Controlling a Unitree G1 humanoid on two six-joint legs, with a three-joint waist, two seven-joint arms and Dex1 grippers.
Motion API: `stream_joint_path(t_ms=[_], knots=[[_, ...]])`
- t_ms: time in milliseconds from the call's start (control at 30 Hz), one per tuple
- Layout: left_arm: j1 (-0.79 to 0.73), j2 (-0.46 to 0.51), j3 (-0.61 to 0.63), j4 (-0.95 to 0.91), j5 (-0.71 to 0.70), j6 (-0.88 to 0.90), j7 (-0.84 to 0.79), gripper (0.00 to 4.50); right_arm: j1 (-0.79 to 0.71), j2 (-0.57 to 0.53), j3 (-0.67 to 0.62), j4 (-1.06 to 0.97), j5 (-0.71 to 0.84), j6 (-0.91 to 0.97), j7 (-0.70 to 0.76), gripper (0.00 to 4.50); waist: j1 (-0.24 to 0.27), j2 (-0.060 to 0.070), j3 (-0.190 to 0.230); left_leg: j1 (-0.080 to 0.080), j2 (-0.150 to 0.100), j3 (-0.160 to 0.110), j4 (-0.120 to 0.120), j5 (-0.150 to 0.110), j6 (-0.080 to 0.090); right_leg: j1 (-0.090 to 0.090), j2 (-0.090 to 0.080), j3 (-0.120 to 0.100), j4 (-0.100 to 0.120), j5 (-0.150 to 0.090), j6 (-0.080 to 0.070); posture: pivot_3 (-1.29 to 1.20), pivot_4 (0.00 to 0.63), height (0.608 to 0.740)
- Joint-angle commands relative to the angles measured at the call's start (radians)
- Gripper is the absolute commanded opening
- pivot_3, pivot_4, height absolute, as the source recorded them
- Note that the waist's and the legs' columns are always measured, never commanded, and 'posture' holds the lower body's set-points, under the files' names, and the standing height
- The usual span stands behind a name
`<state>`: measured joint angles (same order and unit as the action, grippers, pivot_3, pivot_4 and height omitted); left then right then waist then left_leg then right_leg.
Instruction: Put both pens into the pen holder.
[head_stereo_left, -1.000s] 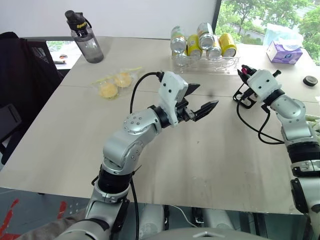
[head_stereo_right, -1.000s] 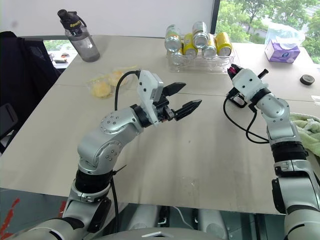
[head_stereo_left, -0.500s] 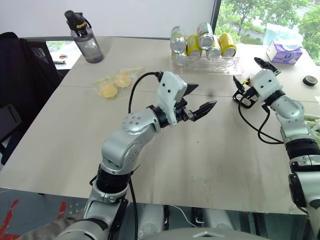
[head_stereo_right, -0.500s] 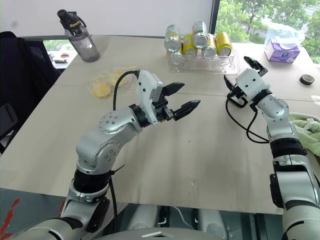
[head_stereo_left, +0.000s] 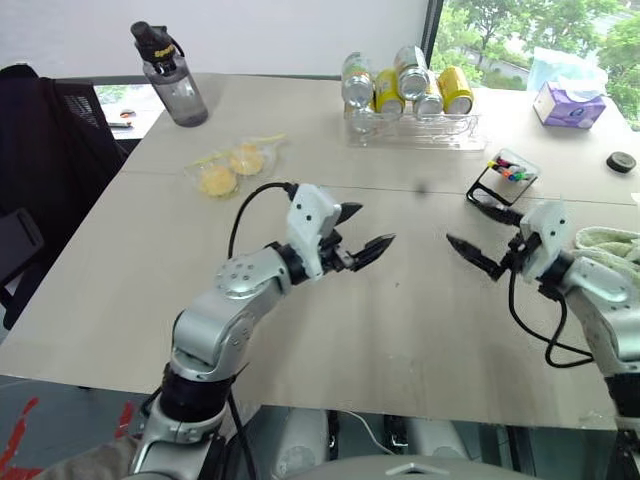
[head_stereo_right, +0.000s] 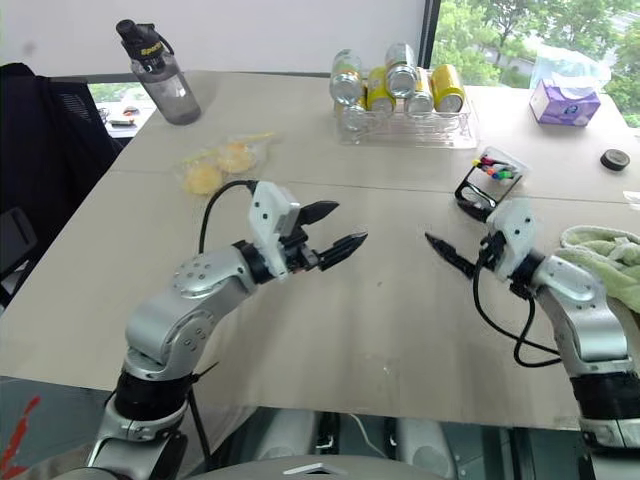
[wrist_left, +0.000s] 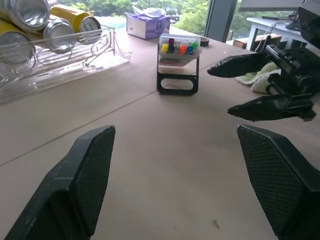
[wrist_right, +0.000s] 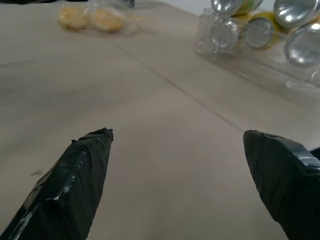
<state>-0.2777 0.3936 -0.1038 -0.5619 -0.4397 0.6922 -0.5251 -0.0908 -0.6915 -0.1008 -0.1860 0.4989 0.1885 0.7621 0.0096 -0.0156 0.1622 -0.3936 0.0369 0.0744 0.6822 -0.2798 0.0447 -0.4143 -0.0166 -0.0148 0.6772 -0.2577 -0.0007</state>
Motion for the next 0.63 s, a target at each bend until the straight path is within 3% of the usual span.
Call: stream_joint_path(t_ms=[33,133,267,633], knots=[[0.122,0.045,0.051,-0.048,-0.004,-0.044,-0.022,4.05,0.140,-0.024,-0.099,-0.100,0.049,0.035,0.029,4.44,0.000,0.000,0.000,0.002,0.000,0.000,0.000,-0.001,0.001,0.001,0.000,0.000,0.000,0.000,0.000,0.00,0.150,0.740],[0.261,0.111,0.050,-0.030,0.056,-0.113,-0.049,4.05,0.284,-0.041,-0.138,-0.133,0.065,0.042,0.093,4.44,0.002,0.000,0.000,0.003,0.000,0.000,0.000,-0.001,0.002,0.002,0.001,0.000,0.001,-0.001,0.000,0.00,0.150,0.740],[0.365,0.156,0.055,-0.015,0.086,-0.167,-0.071,4.05,0.352,-0.054,-0.181,-0.094,0.064,0.042,0.139,4.44,0.001,0.000,0.000,0.004,0.000,0.001,-0.001,-0.001,0.002,0.002,0.001,0.001,0.000,-0.001,0.000,0.00,0.150,0.740],[0.389,0.158,0.091,0.085,0.099,-0.288,-0.124,4.05,0.457,-0.010,-0.255,-0.002,0.023,-0.078,0.211,4.44,0.003,0.000,-0.001,0.005,0.000,0.001,-0.001,-0.001,0.002,0.003,0.001,0.001,0.000,-0.001,0.000,0.00,0.150,0.740]])
